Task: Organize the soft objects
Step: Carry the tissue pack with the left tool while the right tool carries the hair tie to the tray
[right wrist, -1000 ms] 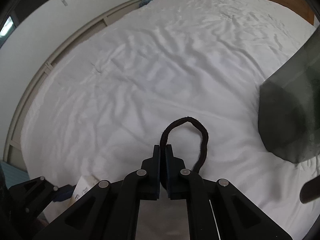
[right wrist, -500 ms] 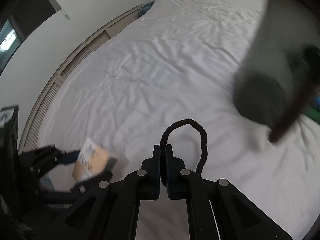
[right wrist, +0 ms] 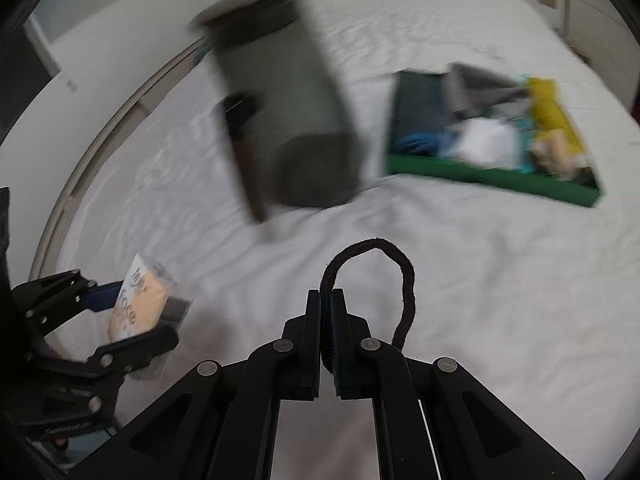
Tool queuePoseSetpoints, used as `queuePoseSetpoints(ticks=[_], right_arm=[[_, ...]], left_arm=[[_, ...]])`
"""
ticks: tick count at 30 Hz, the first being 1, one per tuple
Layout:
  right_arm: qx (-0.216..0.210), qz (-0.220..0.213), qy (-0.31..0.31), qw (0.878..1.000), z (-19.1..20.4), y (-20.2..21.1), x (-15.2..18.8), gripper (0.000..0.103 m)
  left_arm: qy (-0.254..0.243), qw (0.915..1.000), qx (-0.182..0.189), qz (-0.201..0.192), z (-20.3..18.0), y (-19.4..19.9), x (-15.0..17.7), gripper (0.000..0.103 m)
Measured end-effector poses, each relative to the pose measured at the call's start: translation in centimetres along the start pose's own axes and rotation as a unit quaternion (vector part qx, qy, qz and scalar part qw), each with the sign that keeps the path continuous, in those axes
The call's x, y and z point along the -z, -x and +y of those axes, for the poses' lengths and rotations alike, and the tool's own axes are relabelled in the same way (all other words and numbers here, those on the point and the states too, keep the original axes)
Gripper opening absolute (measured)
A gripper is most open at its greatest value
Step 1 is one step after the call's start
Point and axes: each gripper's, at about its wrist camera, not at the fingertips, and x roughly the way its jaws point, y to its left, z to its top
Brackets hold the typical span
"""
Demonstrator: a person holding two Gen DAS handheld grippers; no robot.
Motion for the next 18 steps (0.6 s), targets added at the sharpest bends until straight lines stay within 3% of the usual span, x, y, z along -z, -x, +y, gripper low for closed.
queuePoseSetpoints(ticks=[5, 11, 18], right_arm=[[0.032, -0.039, -0.008, 0.999, -6.0, 1.8, -2.8, 0.004], [0.064, -0.092, -0.007, 0.994, -12.0, 1.8, -7.9, 0.004], [0.076, -0.115, 0.003, 0.99, -16.2, -0.8, -13.2, 0.004]], left_arm=[[-0.004, 0.999, 0.022, -0.038, -4.1, -2.2, -6.8, 0.044], [0.01, 0.996, 0.0, -0.089, -5.9, -6.7, -15.9, 0.044], [0.035, 0.9943, -0.038, -0.094, -5.0, -12.9, -22.5, 0.044]])
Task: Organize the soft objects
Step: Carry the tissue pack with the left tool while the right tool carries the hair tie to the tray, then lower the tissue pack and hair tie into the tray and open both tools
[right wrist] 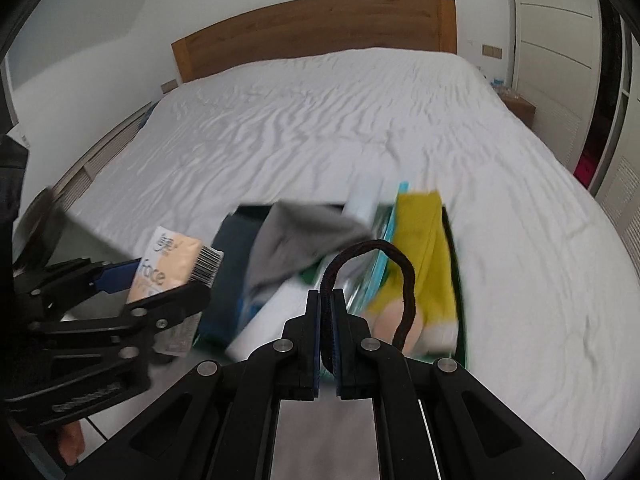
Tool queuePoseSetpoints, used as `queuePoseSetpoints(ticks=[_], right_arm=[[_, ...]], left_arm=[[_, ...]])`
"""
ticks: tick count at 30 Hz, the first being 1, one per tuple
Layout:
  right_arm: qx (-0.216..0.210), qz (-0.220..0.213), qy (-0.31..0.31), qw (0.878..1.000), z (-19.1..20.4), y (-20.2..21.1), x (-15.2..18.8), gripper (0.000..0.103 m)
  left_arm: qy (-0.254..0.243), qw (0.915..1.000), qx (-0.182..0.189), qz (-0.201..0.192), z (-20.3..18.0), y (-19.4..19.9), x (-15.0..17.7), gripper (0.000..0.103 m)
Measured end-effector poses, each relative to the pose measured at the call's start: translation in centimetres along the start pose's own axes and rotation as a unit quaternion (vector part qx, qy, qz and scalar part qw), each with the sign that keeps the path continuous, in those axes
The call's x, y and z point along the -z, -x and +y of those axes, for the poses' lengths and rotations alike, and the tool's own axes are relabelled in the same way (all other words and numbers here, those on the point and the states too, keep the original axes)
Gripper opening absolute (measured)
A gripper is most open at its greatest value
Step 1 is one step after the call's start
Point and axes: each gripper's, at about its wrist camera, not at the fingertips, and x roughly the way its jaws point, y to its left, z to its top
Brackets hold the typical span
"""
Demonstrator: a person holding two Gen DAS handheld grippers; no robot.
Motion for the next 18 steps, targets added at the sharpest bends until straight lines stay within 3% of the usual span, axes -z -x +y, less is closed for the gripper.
queuePoseSetpoints(ticks=[6, 10, 18], right_arm=[[0.003, 0.013, 0.012, 1.0, -0.7, -6.6, -0.6, 0.004], [0.006, 0.037, 0.012, 0.999, -0.8, -11.4, -1.2, 0.004], [0.009, 0.063, 0.012, 0.998, -0.9, -14.4, -1.7, 0.005]], left_arm=[[0.012, 0.999, -0.034, 0.027, 0.9, -5.9, -1.6, 0.044], [0.021, 0.9979, -0.043, 0.043, 0.8, -7.9, -1.4, 0.044], [0.013, 0.9971, -0.053, 0.053, 0.1, -9.0, -0.9, 0.044]])
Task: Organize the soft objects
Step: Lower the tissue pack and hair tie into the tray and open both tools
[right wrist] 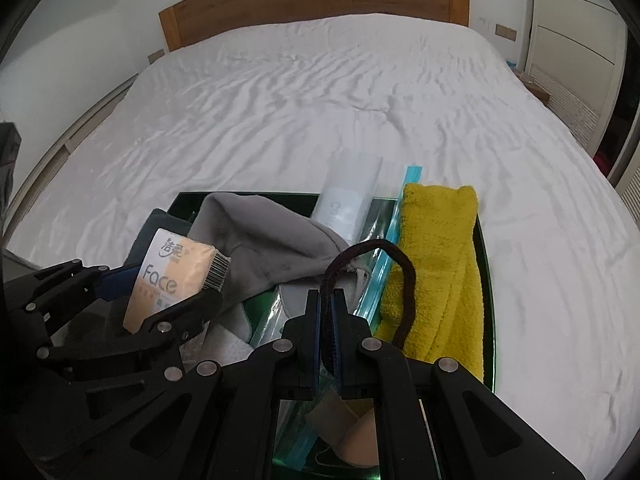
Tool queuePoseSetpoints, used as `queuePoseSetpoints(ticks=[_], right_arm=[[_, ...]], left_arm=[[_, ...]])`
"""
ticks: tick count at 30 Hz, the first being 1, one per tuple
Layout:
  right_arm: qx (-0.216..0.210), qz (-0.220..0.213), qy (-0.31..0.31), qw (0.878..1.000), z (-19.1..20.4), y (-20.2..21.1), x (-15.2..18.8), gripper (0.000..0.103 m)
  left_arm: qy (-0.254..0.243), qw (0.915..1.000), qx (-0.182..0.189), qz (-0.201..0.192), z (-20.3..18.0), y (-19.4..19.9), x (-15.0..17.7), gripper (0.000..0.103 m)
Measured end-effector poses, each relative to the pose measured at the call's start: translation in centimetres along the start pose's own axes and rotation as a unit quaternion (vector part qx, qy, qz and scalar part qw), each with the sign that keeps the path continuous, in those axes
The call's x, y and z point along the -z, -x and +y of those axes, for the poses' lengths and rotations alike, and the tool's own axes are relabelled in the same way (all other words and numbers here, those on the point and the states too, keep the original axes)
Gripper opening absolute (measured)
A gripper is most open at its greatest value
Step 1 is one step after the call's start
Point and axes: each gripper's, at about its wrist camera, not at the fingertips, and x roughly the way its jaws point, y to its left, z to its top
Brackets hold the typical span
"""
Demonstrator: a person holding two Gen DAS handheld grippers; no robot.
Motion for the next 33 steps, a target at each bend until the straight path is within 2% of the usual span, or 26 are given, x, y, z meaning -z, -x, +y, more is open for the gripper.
queuePoseSetpoints(ticks=[9, 17, 25, 27, 31, 33], right_arm=[[0.009, 0.015, -0.003, 1.0, -0.3, -0.2, -0.3, 0.011], [0.019, 0.02, -0.007, 1.0, -0.7, 0.9, -0.2, 0.031], [0.02, 0.013, 0.005, 1.0, -0.6, 2.6, 0.1, 0.034], [0.022, 0.011, 0.003, 1.0, -0.7, 3.0, 0.1, 0.035], [0.025, -0.001, -0.002, 1.0, -1.3, 4.5, 0.6, 0.044], [0.028, -0.005, -0.002, 1.0, -1.5, 5.2, 0.7, 0.045]], left_arm=[[0.0, 1.0, -0.001, 0.002, -0.2, -0.1, 0.0, 0.045], [0.001, 1.0, 0.0, 0.0, -0.3, 0.5, 0.0, 0.046], [0.007, 1.0, 0.001, -0.006, -0.2, 1.6, 0.0, 0.048], [0.01, 0.9999, -0.005, -0.008, -0.1, 2.1, 0.0, 0.061], [0.023, 0.9995, 0.0, -0.021, 0.4, 3.2, -0.1, 0.077], [0.025, 0.9993, 0.002, -0.029, 0.4, 3.9, -0.2, 0.088]])
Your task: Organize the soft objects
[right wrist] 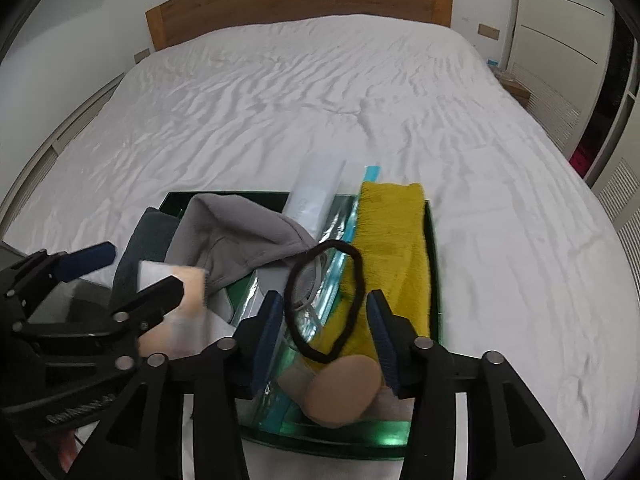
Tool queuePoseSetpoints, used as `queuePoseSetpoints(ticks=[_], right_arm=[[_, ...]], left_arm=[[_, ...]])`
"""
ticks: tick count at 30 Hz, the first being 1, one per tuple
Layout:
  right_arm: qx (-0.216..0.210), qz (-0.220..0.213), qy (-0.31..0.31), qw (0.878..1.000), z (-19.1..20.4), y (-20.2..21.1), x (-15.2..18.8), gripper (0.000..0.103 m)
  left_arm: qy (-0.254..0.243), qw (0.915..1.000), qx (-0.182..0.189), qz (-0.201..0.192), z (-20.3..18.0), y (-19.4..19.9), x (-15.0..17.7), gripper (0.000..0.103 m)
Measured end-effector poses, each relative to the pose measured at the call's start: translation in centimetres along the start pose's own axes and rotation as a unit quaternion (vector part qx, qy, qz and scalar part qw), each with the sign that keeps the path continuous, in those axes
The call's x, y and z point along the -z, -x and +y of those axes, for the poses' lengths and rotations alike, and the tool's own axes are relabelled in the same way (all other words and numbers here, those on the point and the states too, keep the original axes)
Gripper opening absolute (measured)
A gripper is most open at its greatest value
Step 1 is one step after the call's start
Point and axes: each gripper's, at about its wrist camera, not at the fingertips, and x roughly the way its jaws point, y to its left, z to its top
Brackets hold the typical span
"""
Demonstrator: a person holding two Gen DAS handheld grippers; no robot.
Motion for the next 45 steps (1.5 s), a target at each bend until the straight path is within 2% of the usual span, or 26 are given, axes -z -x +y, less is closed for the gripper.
queuePoseSetpoints(ticks=[3, 8, 15, 18, 23, 27, 32, 36, 39, 45], right_arm=[[0.005, -0.01, 0.003, 1.0, -0.1, 1.4, 0.1, 0.047], [0.021, -0.024, 0.002, 0.999, -0.2, 4.1, 0.6, 0.06], [0.057, -0.042, 0.009, 0.997, 0.3, 8.8, 2.3, 0.077], [0.085, -0.044, 0.004, 0.995, 0.5, 11.6, 3.8, 0.085], [0.134, -0.037, -0.026, 0.99, 1.9, 18.7, 7.6, 0.091], [0.151, -0.039, -0.047, 0.987, 5.4, 25.1, 10.4, 0.094], [0.162, -0.047, -0.081, 0.982, 12.8, 34.5, 13.7, 0.098], [0.158, -0.055, -0.099, 0.981, 19.0, 41.4, 15.6, 0.102], [0.154, -0.058, -0.106, 0.981, 23.7, 46.0, 16.3, 0.102], [0.154, -0.079, -0.09, 0.981, 28.9, 52.8, 15.8, 0.102]], left_arm=[[0.002, 0.9999, 0.003, -0.01, -0.2, 1.2, -0.1, 0.09], [0.007, 0.9998, 0.001, -0.017, -0.4, 3.1, 0.3, 0.099], [-0.001, 0.9998, 0.009, -0.017, -1.6, 6.4, 2.7, 0.1], [0.006, 0.9994, 0.03, -0.013, -1.7, 9.2, 4.4, 0.1], [0.001, 0.9993, 0.032, -0.02, -1.3, 15.2, 7.2, 0.1], [-0.009, 0.9991, 0.032, -0.026, 0.6, 20.9, 9.4, 0.1], [-0.003, 0.9969, 0.067, -0.042, 6.2, 29.8, 12.2, 0.1], [-0.014, 0.9965, 0.064, -0.052, 10.3, 35.9, 14.0, 0.1], [-0.033, 0.9957, 0.06, -0.062, 12.4, 39.4, 15.1, 0.1], [-0.036, 0.9949, 0.061, -0.072, 15.0, 44.8, 16.0, 0.1]])
